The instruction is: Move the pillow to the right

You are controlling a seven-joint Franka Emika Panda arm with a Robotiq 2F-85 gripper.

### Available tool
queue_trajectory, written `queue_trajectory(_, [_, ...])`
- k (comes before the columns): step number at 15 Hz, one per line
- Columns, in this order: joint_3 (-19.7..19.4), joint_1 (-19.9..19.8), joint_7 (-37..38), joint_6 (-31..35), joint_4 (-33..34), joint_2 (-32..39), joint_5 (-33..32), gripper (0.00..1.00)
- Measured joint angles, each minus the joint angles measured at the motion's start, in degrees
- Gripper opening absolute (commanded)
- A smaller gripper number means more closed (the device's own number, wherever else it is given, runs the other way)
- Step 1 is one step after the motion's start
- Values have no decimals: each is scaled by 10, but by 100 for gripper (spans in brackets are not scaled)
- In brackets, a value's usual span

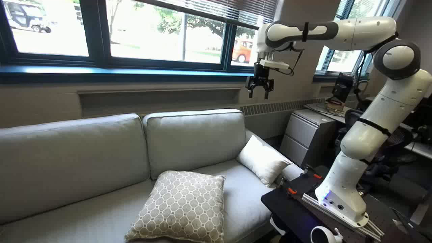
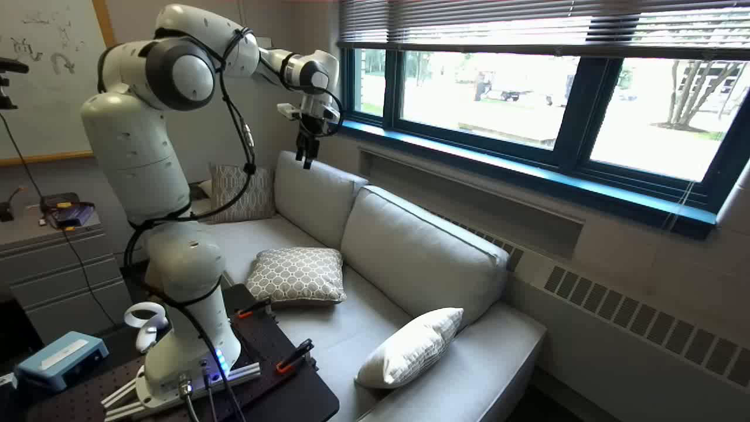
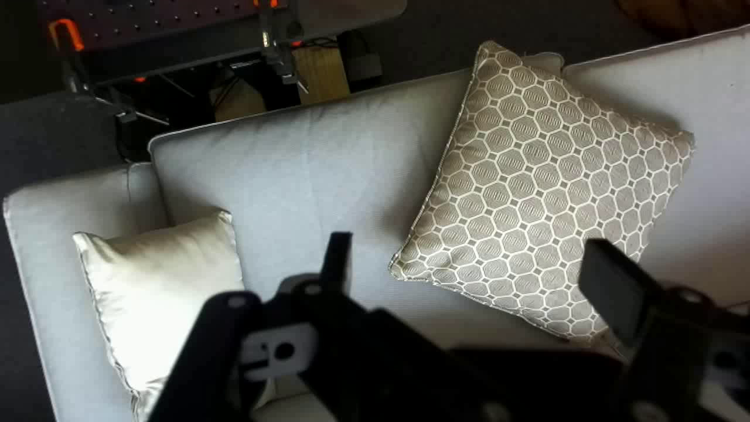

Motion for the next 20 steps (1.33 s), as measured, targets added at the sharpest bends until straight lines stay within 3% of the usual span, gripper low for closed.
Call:
queue_trajectory(13, [-6, 2, -2, 3, 3, 8, -2, 100])
queue_trajectory(20, [-71, -8, -90, 88, 86, 203, 6, 100])
